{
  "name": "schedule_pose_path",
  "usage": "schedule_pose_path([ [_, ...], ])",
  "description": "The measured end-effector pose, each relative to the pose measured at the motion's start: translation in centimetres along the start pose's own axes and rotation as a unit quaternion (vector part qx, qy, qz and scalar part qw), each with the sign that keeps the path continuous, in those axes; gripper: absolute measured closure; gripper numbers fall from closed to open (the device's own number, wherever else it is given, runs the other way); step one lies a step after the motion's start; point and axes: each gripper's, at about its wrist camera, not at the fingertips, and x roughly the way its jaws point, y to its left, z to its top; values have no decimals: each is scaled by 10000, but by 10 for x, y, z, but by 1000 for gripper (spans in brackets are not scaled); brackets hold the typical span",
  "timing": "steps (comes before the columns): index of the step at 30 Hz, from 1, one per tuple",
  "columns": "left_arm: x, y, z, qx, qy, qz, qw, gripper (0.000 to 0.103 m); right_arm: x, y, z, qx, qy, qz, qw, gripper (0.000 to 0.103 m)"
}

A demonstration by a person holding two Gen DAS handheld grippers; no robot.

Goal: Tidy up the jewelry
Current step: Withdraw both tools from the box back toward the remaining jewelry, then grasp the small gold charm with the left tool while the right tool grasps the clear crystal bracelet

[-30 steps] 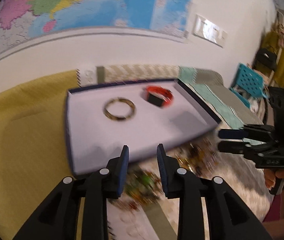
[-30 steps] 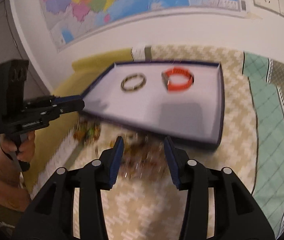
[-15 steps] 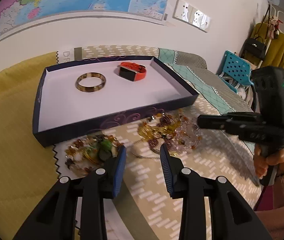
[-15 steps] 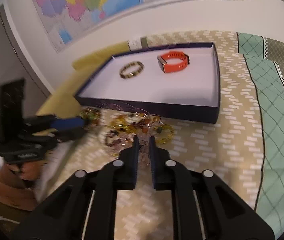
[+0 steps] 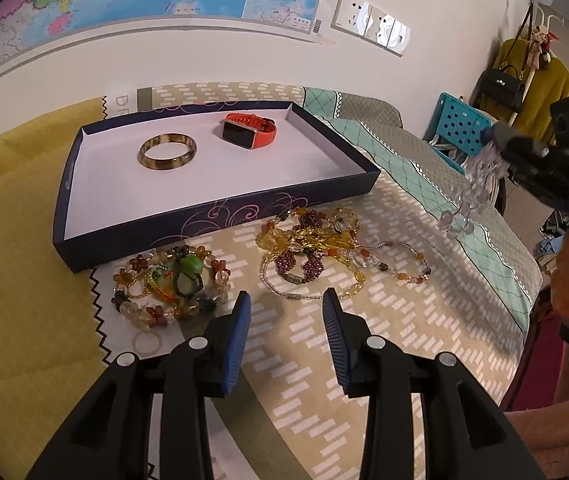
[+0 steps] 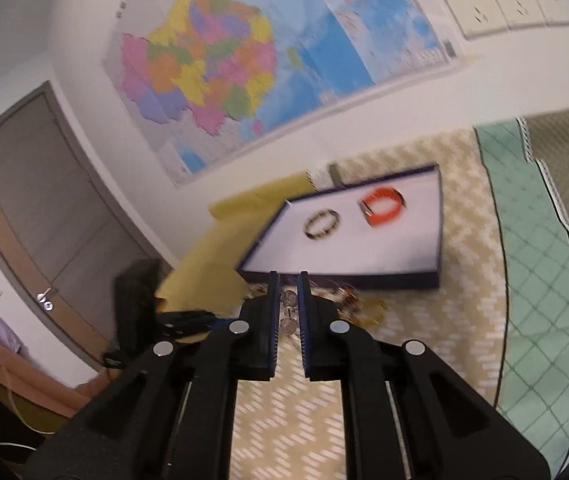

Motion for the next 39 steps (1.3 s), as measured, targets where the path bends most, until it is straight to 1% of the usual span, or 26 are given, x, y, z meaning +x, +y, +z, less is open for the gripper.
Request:
schedule_pose_path([
  [1,0,0,0,-7,-2,-2,10000,68,1,1,1,-3,18,84,10000,94],
  [4,-1,0,-1,-12,-8,-10,10000,68,11,3,-4,15,172,123,9998,94],
  [6,-2,0,-2,-3,-8,6,10000,68,18,4,-10,14,295,13,9996,94],
  [10,-7,2,-6,-36,-25,68,10000,68,32,1,-22,118,496,-35,9987,94],
  [13,-11,8,-10,-84,-21,172,9998,68,35,-1,-28,176,555,-21,9983,94],
  [23,-30,44,-15,-435,-119,745,9962,68,46,-5,-37,268,678,-55,9973,94],
  [25,-28,48,-14,-435,-114,862,9953,69,48,-6,-38,302,692,-36,9971,94],
  [27,-27,50,-12,-426,-111,866,9953,69,49,-7,-39,318,700,-28,9970,94],
  [30,-21,48,-5,-283,-130,958,9949,70,50,-9,-39,356,724,-32,9967,94],
  [31,-20,48,-2,-251,-142,967,9949,71,50,-9,-39,363,730,-29,9967,94],
  [33,-16,49,4,-218,-152,990,9947,80,52,-10,-40,385,747,-23,9965,94],
  [35,-12,49,9,-191,-153,991,9948,81,53,-11,-41,402,769,-29,9962,94],
  [36,-10,49,10,-173,-131,1010,9947,87,53,-11,-41,411,774,-34,9961,94],
  [39,-4,48,12,-135,-54,972,9952,93,53,-13,-41,433,779,-44,9960,94],
])
